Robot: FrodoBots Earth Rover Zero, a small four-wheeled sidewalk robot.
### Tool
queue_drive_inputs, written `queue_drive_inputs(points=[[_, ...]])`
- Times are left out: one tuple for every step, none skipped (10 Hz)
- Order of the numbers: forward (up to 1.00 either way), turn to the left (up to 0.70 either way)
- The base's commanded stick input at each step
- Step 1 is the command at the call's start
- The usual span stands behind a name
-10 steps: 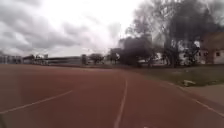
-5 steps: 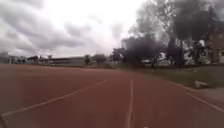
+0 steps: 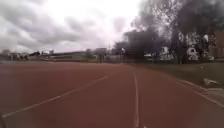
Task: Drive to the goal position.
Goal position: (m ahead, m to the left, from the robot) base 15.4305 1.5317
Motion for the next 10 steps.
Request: queue_drive_inputs(points=[[0.7, 0.0], [0.7, 0.0], [0.7, 0.0], [0.7, 0.0], [0.7, 0.0], [0.7, 0.0], [0.7, 0.0], [0.7, 0.0], [0.7, 0.0], [0.7, 0.0]])
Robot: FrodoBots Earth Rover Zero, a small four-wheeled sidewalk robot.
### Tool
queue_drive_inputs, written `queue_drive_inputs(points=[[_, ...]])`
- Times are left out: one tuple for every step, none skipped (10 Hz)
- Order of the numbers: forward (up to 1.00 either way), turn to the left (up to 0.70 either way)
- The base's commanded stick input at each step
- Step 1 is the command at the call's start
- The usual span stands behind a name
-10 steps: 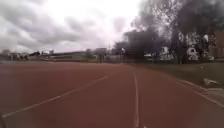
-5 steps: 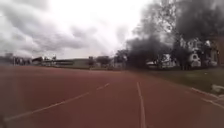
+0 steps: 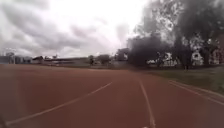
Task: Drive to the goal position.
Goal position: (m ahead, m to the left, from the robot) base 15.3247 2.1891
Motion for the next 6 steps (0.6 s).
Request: queue_drive_inputs(points=[[0.7, 0.0], [0.7, 0.0], [0.7, 0.0], [0.7, 0.0], [0.7, 0.0], [0.7, 0.0]])
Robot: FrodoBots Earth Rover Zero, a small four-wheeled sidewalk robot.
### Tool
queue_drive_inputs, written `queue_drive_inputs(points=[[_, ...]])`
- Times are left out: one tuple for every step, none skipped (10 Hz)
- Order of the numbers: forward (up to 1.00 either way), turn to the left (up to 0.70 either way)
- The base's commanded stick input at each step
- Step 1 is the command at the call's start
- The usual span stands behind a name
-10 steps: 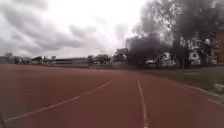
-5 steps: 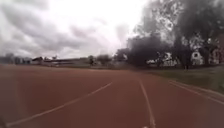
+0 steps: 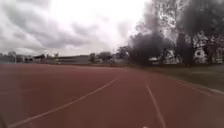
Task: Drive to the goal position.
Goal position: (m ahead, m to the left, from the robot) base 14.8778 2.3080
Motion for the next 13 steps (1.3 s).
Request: queue_drive_inputs(points=[[0.7, 0.0], [0.7, 0.0], [0.7, 0.0], [0.7, 0.0], [0.7, 0.0], [0.7, 0.0], [0.7, 0.0], [0.7, 0.0], [0.7, 0.0], [0.7, 0.0], [0.7, 0.0], [0.7, 0.0], [0.7, 0.0]])
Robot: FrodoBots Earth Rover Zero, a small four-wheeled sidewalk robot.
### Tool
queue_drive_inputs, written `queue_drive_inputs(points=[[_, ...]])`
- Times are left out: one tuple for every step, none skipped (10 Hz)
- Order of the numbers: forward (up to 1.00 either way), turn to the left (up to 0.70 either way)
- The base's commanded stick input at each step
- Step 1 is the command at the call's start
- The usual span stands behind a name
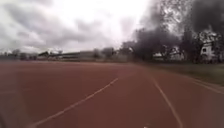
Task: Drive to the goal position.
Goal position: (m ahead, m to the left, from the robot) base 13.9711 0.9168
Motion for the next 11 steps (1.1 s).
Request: queue_drive_inputs(points=[[0.7, 0.0], [0.7, 0.0], [0.7, 0.0], [0.7, 0.0], [0.7, 0.0], [0.7, 0.0], [0.7, 0.0], [0.7, 0.0], [0.7, 0.0], [0.7, 0.0], [0.7, 0.0]])
